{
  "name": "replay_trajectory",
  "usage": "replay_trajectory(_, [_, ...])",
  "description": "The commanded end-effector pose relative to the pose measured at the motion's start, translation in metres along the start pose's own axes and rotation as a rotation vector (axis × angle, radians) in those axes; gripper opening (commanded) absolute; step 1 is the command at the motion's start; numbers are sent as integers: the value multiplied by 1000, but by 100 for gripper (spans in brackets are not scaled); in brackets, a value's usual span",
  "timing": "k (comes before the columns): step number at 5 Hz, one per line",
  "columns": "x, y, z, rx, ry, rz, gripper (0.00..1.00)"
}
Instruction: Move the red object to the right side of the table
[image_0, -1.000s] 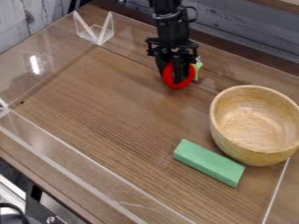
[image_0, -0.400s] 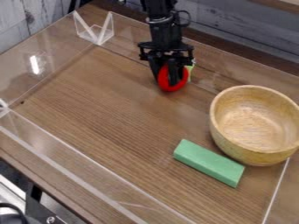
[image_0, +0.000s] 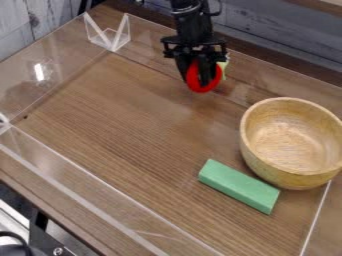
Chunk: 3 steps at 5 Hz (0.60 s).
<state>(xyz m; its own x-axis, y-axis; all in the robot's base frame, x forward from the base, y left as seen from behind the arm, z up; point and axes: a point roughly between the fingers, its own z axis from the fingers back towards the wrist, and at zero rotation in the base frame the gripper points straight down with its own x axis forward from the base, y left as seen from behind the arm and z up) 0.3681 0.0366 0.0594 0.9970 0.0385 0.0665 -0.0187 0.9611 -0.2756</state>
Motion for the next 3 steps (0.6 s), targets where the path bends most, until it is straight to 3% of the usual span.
replay_trajectory(1, [7, -22, 33, 10, -98, -13, 0])
replay_trajectory(2, [7, -33, 30, 8, -102, 4, 0])
replay_trajectory(3, [6, -34, 17, 1, -89, -35, 0])
